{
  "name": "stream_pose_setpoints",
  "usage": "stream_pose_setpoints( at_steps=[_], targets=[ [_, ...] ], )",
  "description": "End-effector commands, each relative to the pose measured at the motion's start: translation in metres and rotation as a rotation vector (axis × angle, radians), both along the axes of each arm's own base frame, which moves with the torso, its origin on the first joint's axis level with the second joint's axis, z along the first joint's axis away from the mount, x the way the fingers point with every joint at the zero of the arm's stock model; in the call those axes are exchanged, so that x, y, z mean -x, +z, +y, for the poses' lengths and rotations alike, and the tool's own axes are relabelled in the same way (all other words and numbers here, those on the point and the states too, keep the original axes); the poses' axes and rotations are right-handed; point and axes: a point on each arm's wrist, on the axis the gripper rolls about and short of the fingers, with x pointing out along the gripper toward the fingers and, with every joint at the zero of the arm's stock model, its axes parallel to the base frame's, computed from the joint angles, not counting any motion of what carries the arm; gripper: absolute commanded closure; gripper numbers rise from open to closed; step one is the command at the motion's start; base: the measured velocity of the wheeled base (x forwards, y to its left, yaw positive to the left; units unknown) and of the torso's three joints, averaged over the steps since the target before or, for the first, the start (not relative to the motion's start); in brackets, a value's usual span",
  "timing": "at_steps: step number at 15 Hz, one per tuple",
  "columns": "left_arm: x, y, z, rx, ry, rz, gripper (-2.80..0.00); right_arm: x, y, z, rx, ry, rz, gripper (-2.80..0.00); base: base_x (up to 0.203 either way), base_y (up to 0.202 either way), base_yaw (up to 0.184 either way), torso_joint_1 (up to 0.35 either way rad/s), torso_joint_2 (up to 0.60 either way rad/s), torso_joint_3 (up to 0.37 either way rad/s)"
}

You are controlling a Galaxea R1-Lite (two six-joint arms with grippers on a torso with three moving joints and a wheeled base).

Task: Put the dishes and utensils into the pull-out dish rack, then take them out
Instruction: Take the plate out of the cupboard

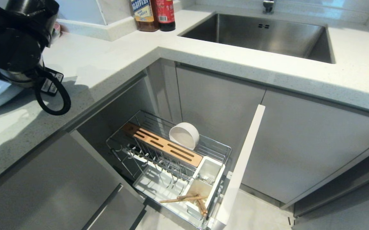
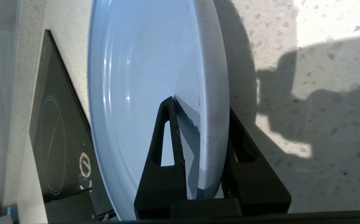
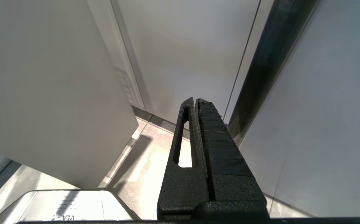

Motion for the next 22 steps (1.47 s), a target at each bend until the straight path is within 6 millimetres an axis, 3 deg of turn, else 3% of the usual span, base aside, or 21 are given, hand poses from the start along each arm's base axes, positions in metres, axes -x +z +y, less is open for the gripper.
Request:
stream_pose_setpoints(
  at_steps=[1, 10, 11, 15, 22],
  targets=[
    [-0.008, -0.008, -0.002, -0.012, -0.002, 0.035, 0.0, 0.0, 0.0, 0.0, 0.0, 0.0, 0.001, 0.0, 0.0, 0.0, 0.0, 0.0, 0.0, 0.0],
    [-0.004, 0.004, -0.001, 0.011, -0.014, -0.04, 0.0, 0.0, 0.0, 0.0, 0.0, 0.0, 0.002, 0.0, 0.0, 0.0, 0.0, 0.0, 0.0, 0.0],
    [-0.004, 0.005, -0.001, 0.014, -0.013, -0.048, -2.8, 0.0, 0.0, 0.0, 0.0, 0.0, 0.002, 0.0, 0.0, 0.0, 0.0, 0.0, 0.0, 0.0],
    [-0.001, 0.008, 0.0, 0.018, -0.014, -0.061, -2.8, 0.0, 0.0, 0.0, 0.0, 0.0, 0.002, 0.0, 0.0, 0.0, 0.0, 0.0, 0.0, 0.0],
    [0.026, 0.051, 0.005, 0.172, -0.137, -0.349, -2.8, 0.0, 0.0, 0.0, 0.0, 0.0, 0.001, 0.0, 0.0, 0.0, 0.0, 0.0, 0.0, 0.0]
  ],
)
